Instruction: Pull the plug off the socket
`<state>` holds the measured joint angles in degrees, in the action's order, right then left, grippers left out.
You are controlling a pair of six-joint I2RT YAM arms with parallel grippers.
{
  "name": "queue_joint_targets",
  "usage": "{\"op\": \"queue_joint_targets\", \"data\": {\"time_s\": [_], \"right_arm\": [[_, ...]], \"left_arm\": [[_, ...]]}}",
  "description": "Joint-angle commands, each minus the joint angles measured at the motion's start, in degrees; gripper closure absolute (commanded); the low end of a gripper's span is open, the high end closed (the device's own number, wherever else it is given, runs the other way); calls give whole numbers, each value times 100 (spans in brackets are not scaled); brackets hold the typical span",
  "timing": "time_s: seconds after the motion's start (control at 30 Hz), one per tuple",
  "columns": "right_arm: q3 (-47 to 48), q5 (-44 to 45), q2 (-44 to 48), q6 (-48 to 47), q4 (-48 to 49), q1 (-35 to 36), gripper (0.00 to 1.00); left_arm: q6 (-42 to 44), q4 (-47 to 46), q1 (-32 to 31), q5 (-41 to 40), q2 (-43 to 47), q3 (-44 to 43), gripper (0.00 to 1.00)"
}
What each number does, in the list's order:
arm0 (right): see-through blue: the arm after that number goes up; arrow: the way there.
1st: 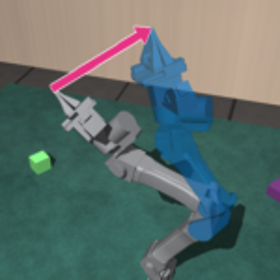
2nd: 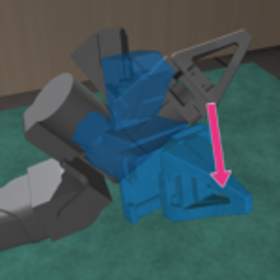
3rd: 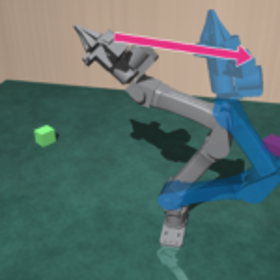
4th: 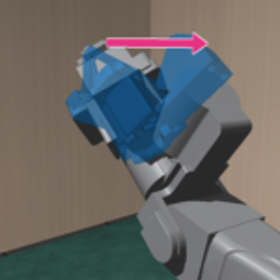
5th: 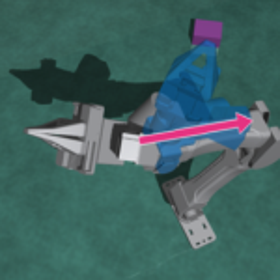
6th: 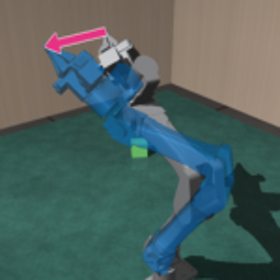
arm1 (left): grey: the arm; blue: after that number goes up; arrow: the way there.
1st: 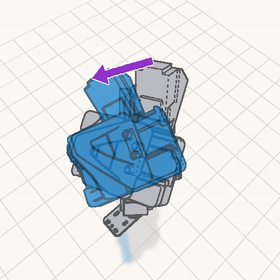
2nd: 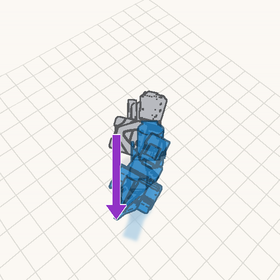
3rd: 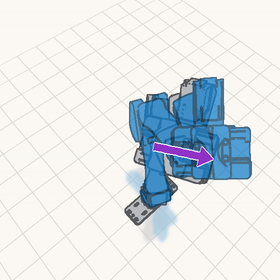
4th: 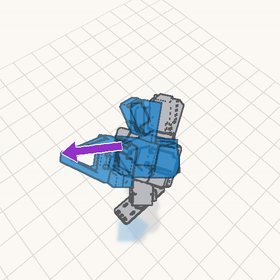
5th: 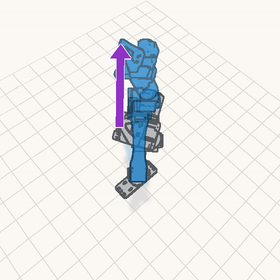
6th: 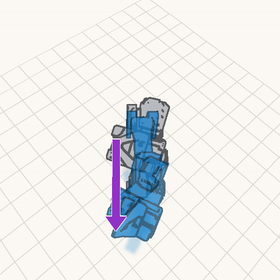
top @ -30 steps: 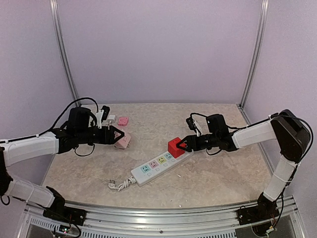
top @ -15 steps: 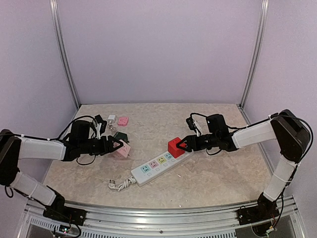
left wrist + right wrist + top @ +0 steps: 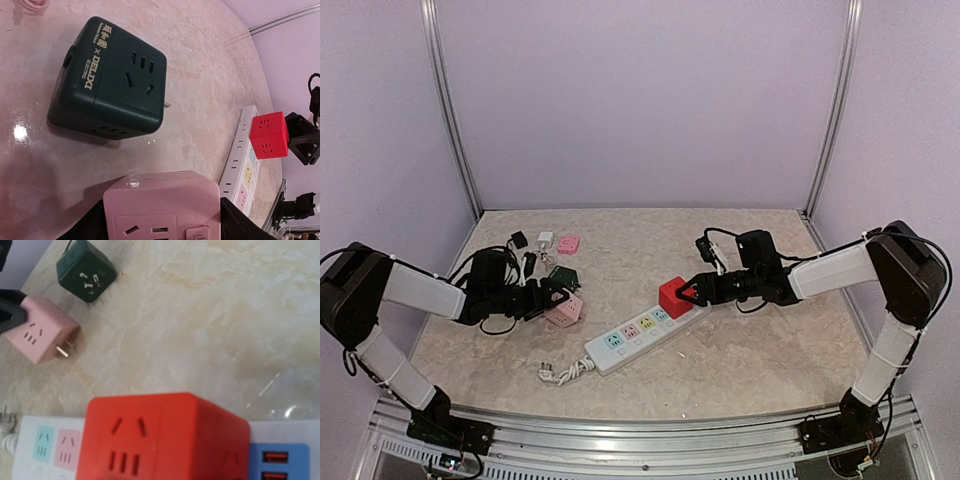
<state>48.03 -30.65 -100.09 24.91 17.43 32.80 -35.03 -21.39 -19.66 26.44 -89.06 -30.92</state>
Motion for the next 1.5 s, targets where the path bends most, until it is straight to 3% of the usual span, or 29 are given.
{"op": "queue_joint_targets", "data": {"time_s": [0.0, 0.23, 0.37, 0.63, 0.8, 0.93, 1.17, 1.3, 1.47], "right_arm": [[-118, 180, -199, -135, -655, 51, 42], [-87, 178, -190, -135, -691, 51, 41], [-60, 176, -160, -151, -727, 51, 41], [-42, 161, -144, -168, -749, 51, 41], [-48, 18, 1, -130, -691, 51, 40], [-67, -303, 386, 22, -468, 43, 33], [138, -103, 1307, -85, -960, -121, 24], [-6, -30, 1843, -145, -1262, -457, 23], [-375, 24, 2222, -292, -1555, -834, 23]], "left_arm": [[-39, 56, 63, -223, -29, -64, 22], [147, 1054, 83, -1056, 364, -195, 3], [191, 1503, 307, -1357, 815, -190, 3], [572, 1671, 444, -1044, 1404, -146, 4], [1302, 1747, -376, -1055, 1704, -648, 5], [1846, 2212, -1209, -1135, 1274, -1655, 6], [2656, 3106, -2508, -1851, -790, -3718, 1], [2900, 3478, -2929, -2062, -1731, -4799, 1], [3087, 3725, -3184, -2130, -2406, -5431, 1]]}}
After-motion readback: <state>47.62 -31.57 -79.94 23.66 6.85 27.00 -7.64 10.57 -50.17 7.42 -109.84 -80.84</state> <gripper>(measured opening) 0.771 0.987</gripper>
